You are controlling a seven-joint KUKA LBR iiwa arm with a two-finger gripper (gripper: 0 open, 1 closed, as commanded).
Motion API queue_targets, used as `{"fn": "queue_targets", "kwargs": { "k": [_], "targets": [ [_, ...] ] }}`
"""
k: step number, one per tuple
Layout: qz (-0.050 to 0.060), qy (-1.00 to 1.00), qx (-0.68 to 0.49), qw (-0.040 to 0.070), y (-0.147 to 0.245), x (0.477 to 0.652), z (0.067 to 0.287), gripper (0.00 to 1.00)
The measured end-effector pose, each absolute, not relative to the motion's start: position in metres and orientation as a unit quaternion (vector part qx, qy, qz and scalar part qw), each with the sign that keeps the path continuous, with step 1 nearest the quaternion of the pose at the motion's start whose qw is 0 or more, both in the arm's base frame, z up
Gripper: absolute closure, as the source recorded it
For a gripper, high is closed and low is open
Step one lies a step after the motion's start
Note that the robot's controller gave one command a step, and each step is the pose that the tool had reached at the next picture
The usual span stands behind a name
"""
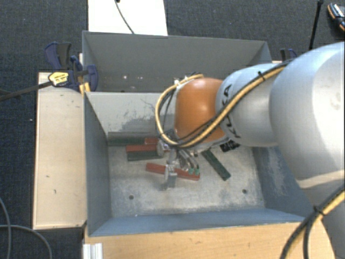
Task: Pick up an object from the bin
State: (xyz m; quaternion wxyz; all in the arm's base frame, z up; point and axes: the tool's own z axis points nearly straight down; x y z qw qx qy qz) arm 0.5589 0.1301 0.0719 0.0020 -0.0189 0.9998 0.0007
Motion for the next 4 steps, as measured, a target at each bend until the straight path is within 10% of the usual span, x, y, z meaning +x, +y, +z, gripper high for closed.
{"fn": "queue_targets", "kwargs": {
  "k": [1,2,4],
  "targets": [
    [0.001,1.0,-0.012,0.003,0.1297,0.56,0.0716,0.0],
    [0.001,1.0,-0.017,0.004,0.1305,0.5609,0.0744,1.0],
    [0.001,1.0,-0.016,0.002,0.1303,0.5597,0.0772,1.0]
  ]
}}
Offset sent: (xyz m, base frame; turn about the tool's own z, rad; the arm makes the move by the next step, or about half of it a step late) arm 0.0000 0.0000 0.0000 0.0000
